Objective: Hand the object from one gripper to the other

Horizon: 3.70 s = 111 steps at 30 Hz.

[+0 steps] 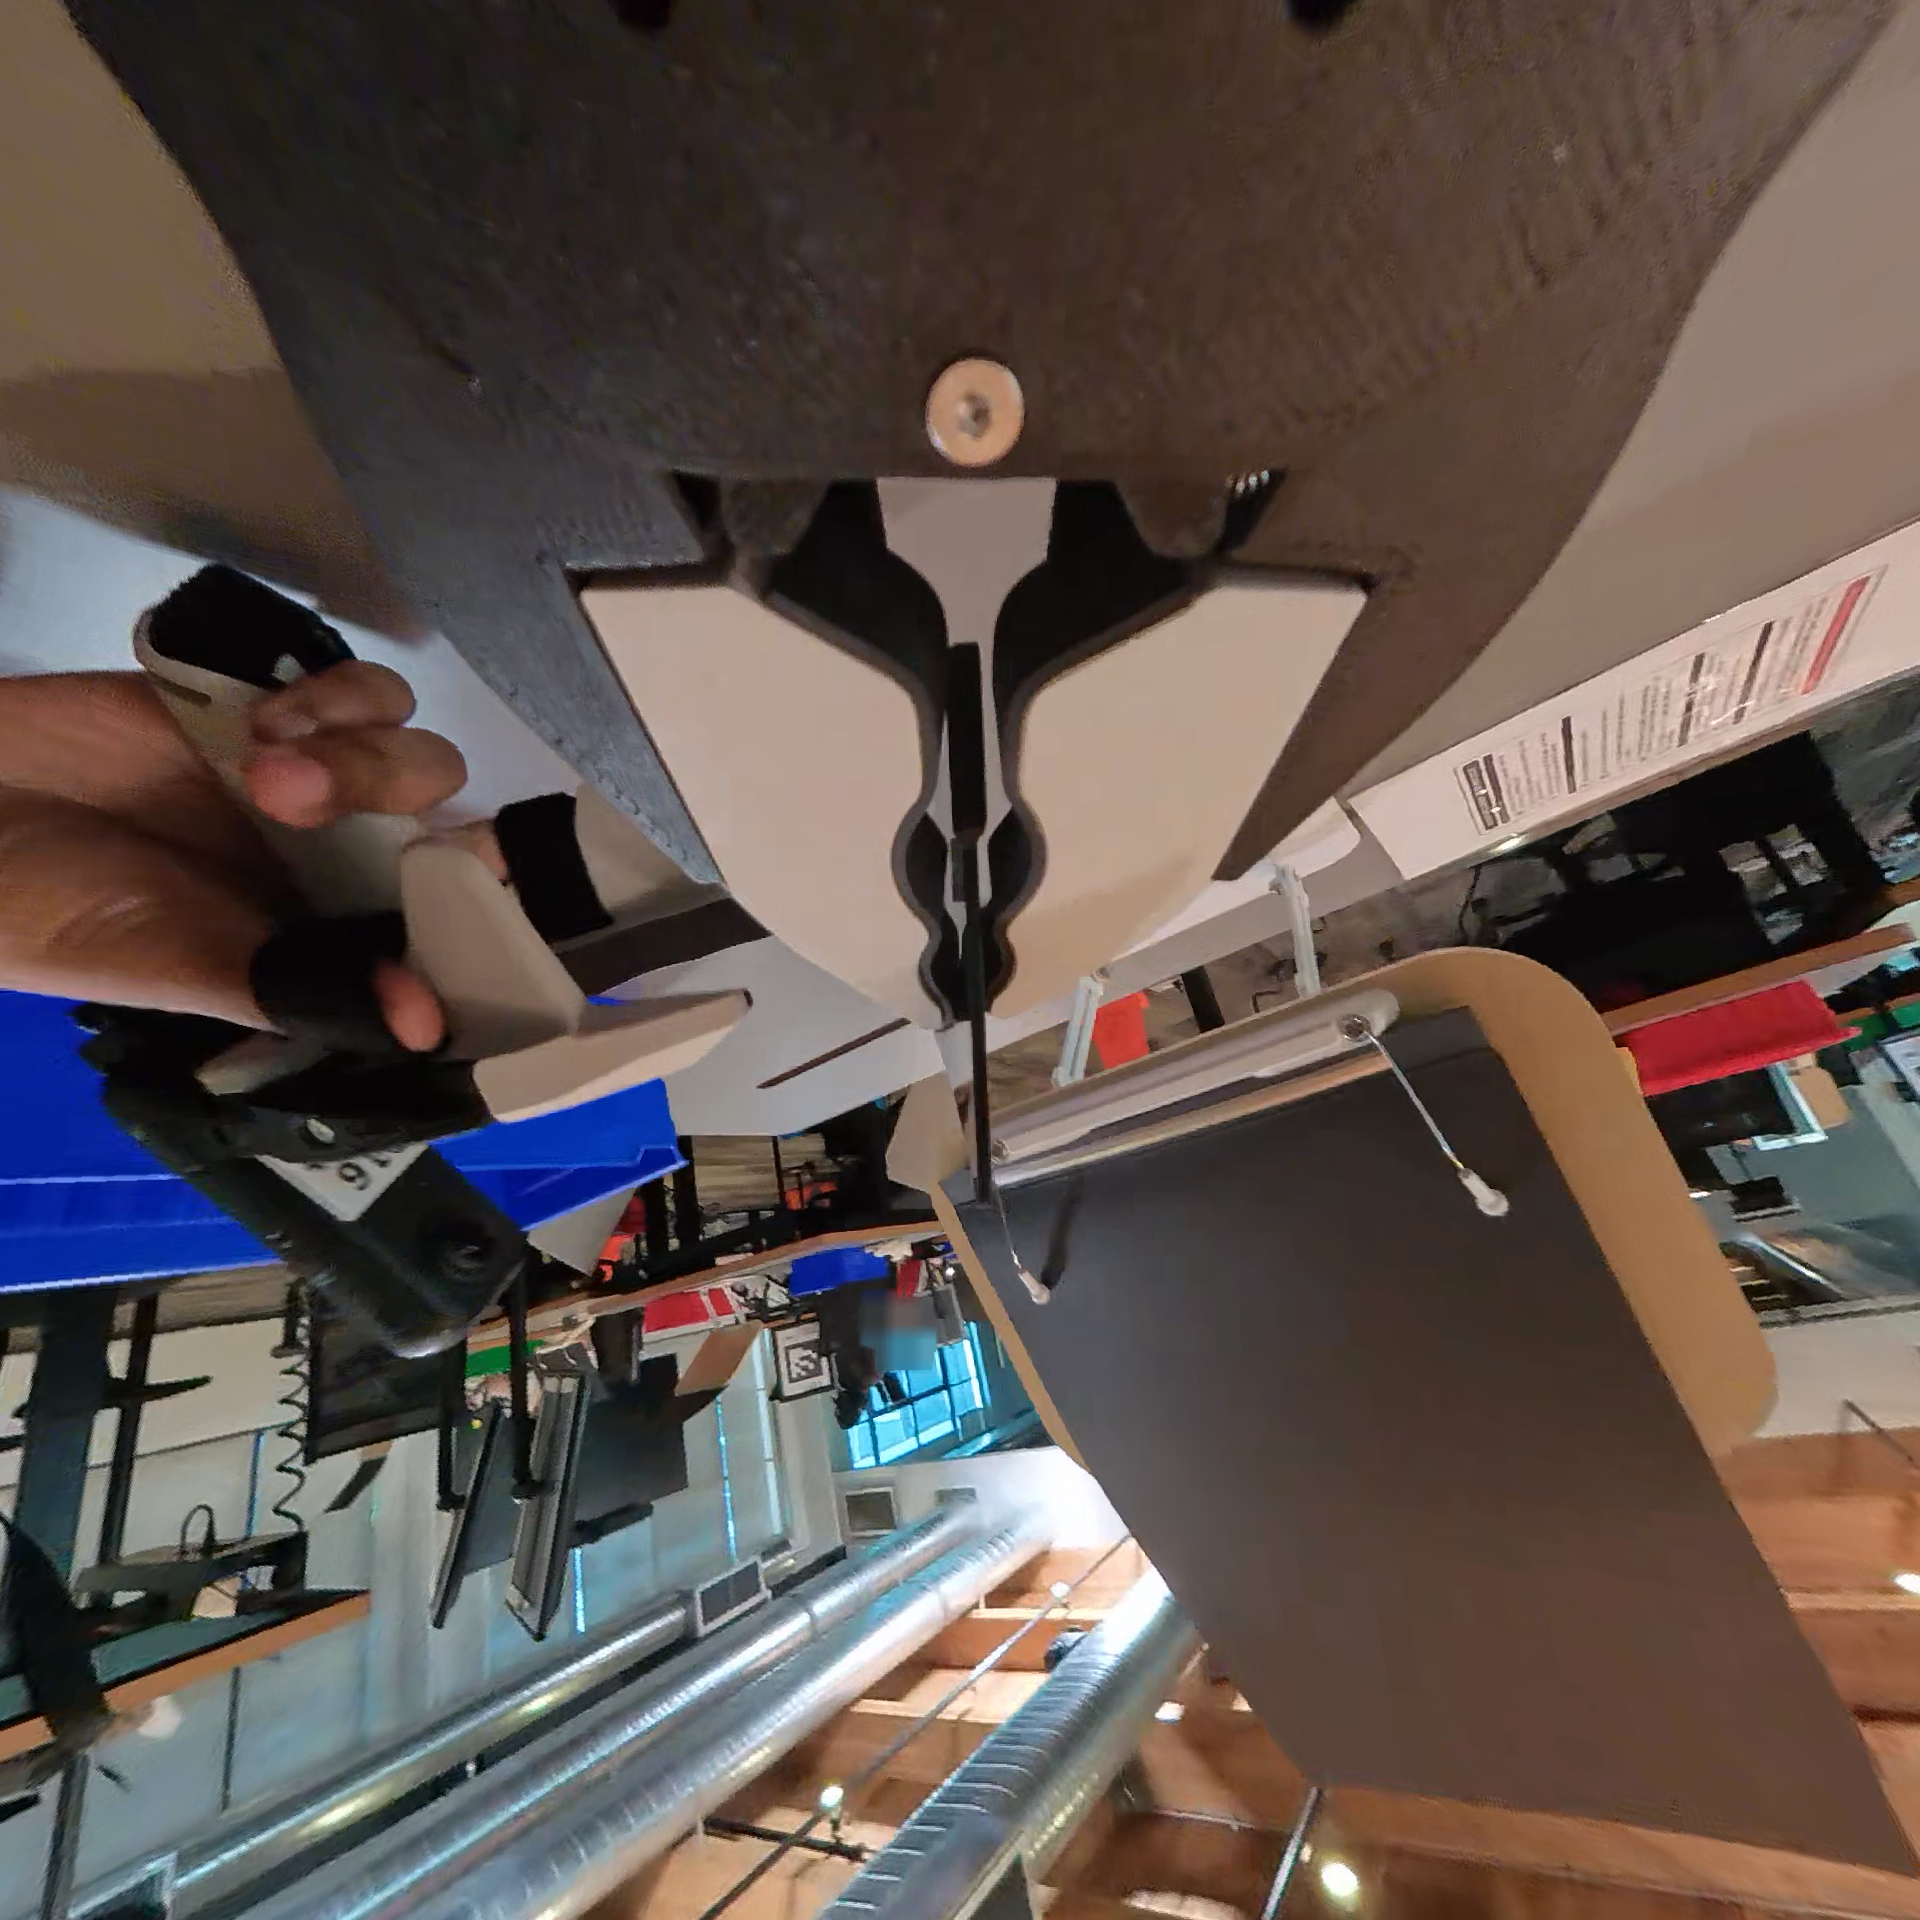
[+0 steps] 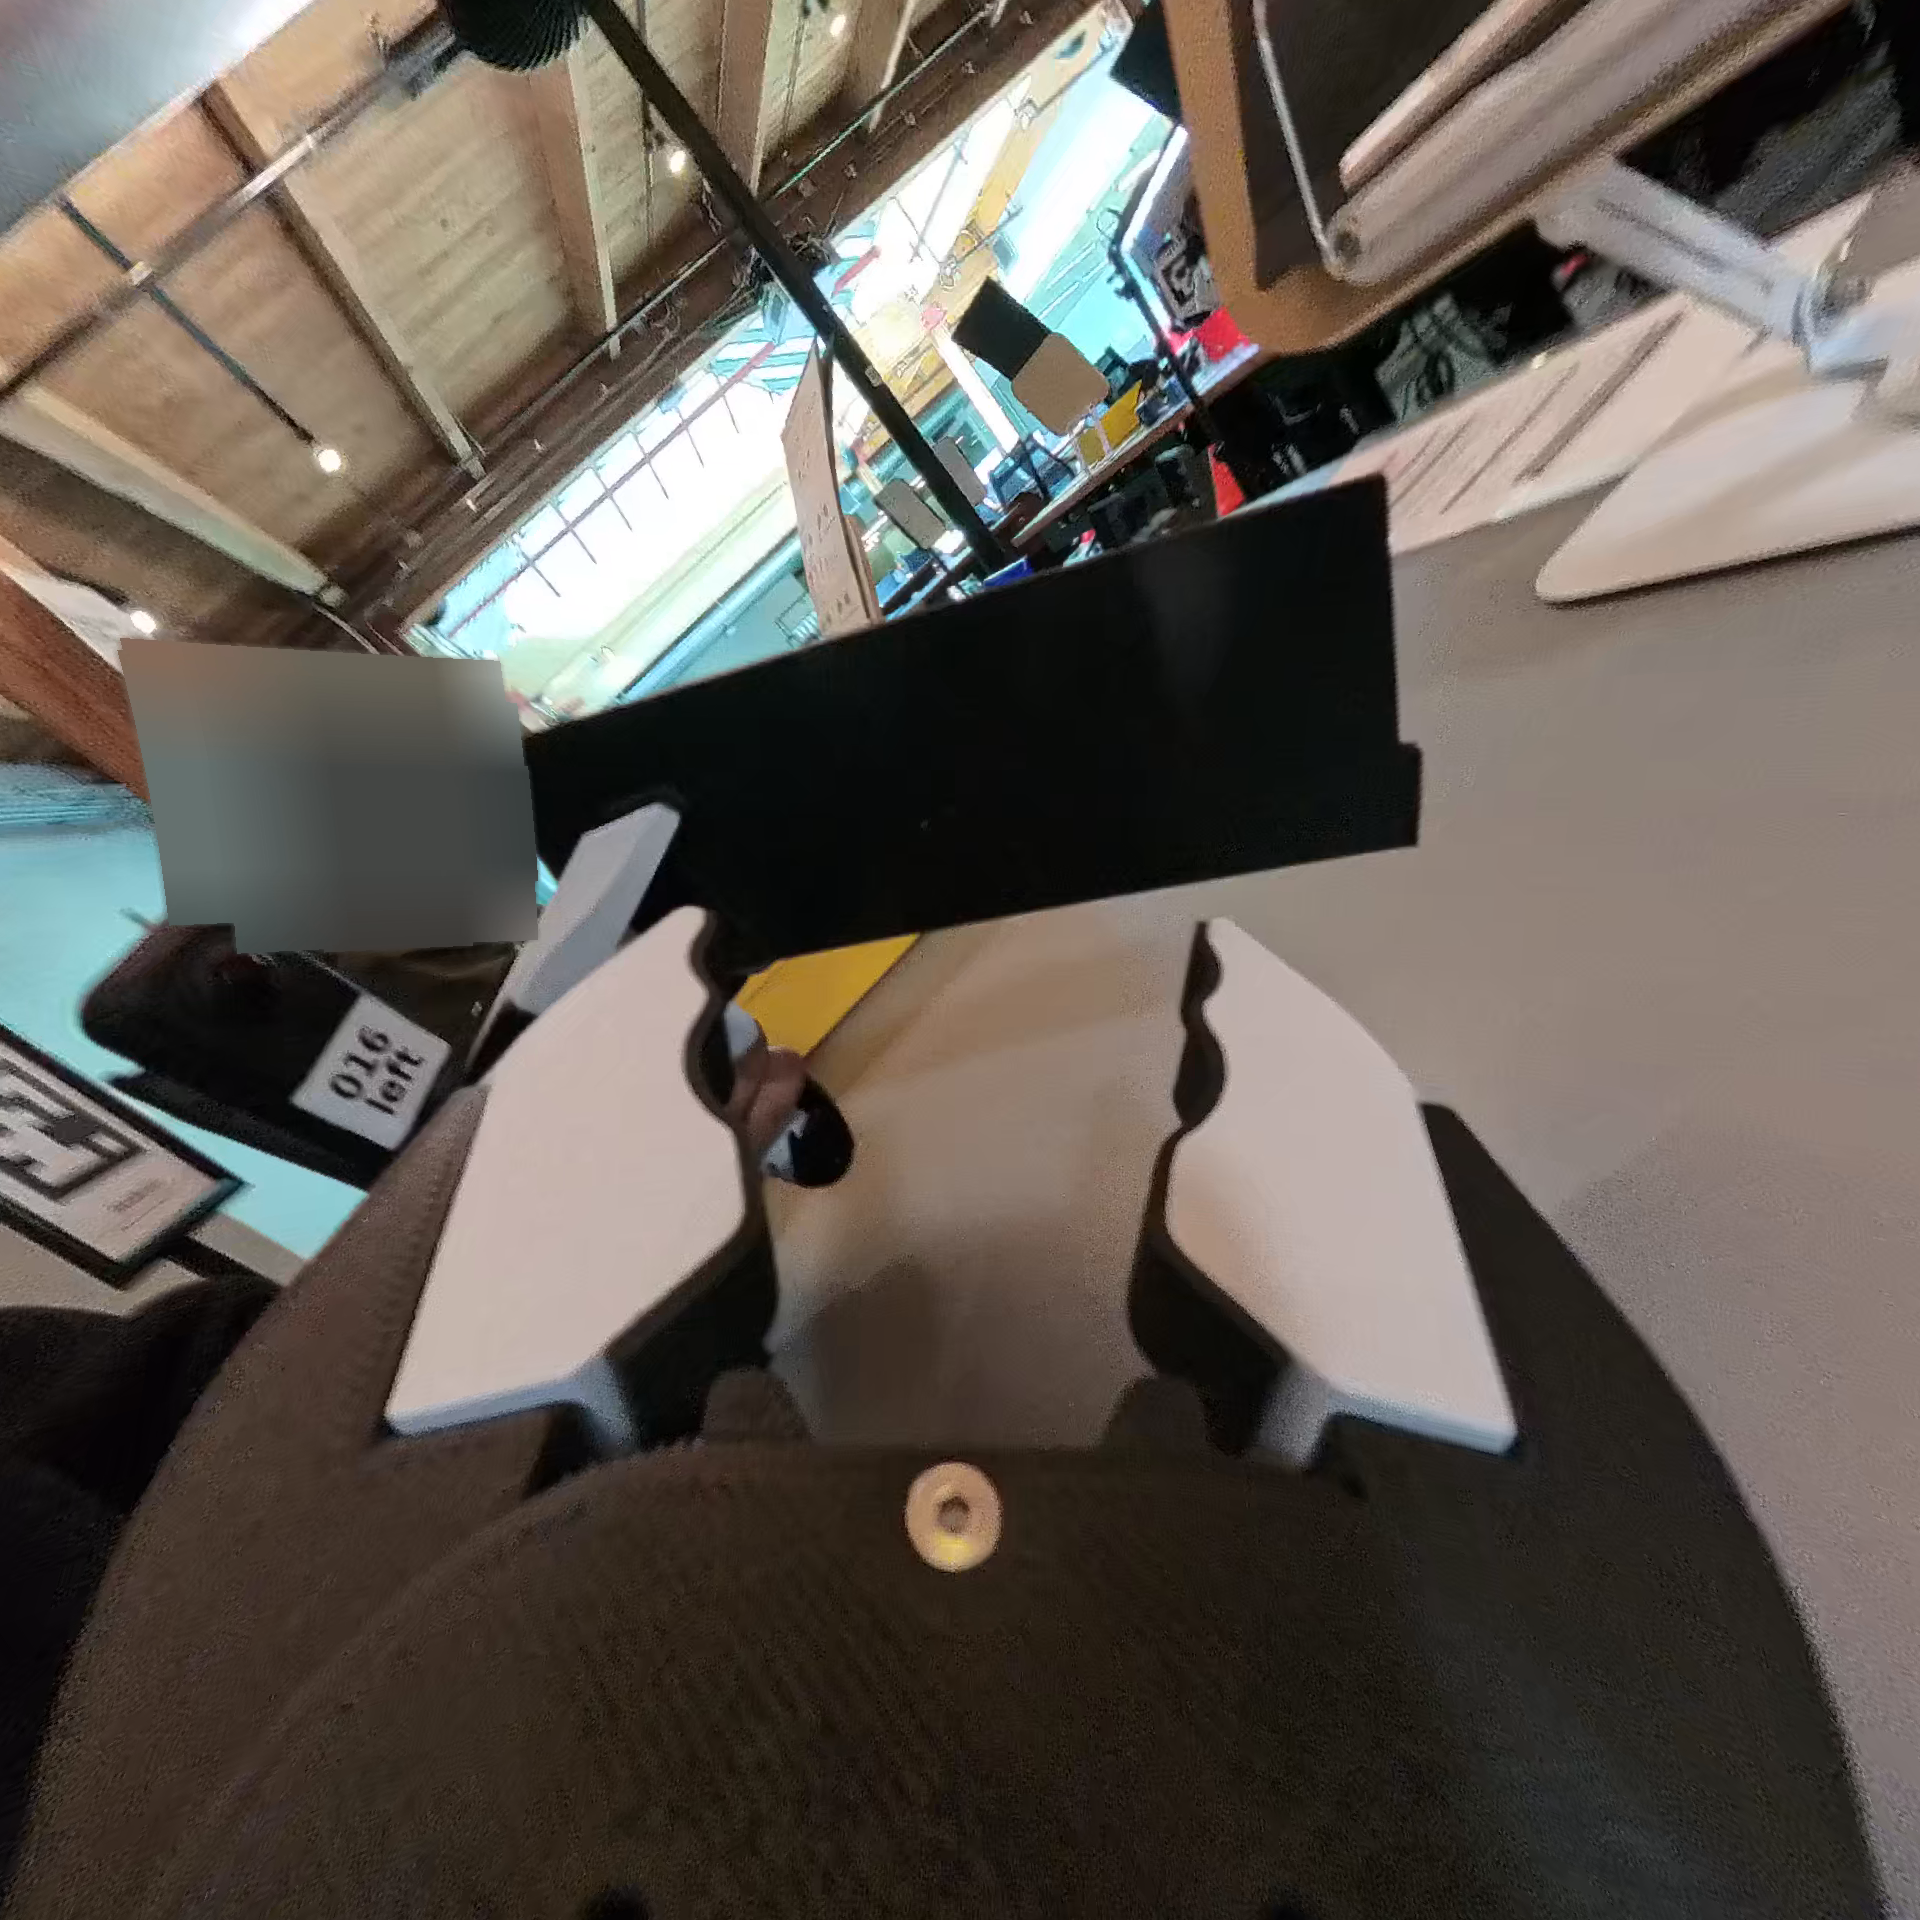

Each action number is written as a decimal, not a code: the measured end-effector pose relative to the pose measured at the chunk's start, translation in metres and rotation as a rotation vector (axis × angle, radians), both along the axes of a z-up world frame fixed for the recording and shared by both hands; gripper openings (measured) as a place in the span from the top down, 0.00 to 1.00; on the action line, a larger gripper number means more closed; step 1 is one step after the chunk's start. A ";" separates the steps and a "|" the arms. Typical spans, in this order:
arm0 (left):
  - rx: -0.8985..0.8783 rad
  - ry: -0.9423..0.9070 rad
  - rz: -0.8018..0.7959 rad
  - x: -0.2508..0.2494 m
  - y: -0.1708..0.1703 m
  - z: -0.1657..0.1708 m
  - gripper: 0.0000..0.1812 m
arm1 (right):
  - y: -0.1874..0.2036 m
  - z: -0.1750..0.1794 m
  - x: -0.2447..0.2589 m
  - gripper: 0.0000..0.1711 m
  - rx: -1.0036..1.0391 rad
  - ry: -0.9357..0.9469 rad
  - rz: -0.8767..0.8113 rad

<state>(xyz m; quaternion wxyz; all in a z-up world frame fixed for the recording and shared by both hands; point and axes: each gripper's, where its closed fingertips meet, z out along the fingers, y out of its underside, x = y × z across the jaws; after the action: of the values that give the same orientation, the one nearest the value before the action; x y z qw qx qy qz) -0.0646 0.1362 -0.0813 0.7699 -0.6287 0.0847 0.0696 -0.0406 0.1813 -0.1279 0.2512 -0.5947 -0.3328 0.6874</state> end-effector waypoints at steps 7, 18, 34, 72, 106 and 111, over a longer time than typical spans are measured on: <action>0.018 0.010 -0.105 0.030 -0.006 0.001 0.98 | -0.013 -0.005 -0.006 0.37 -0.582 0.081 0.183; -0.001 0.215 -0.186 0.062 -0.007 -0.012 0.98 | -0.005 0.028 0.012 0.36 -0.620 0.277 0.204; -0.085 0.080 -0.390 0.084 -0.007 -0.027 0.57 | 0.012 0.031 0.021 0.43 -0.237 0.163 0.074; -0.619 -0.500 -0.810 0.109 -0.010 -0.069 0.48 | -0.050 0.041 0.023 0.42 0.287 0.187 0.218; -0.452 0.033 -0.320 0.069 0.011 -0.078 0.54 | 0.020 0.034 0.035 0.99 -0.021 0.151 0.016; -0.503 -0.323 -0.476 0.057 0.010 -0.073 0.48 | 0.016 0.043 0.042 0.99 0.010 0.171 0.111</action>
<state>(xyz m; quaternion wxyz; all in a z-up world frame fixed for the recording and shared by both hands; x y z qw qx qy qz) -0.0074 0.1461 -0.1540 0.5896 -0.7636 0.1203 -0.2340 0.0017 0.1977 -0.0852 0.2430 -0.5132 -0.3460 0.7469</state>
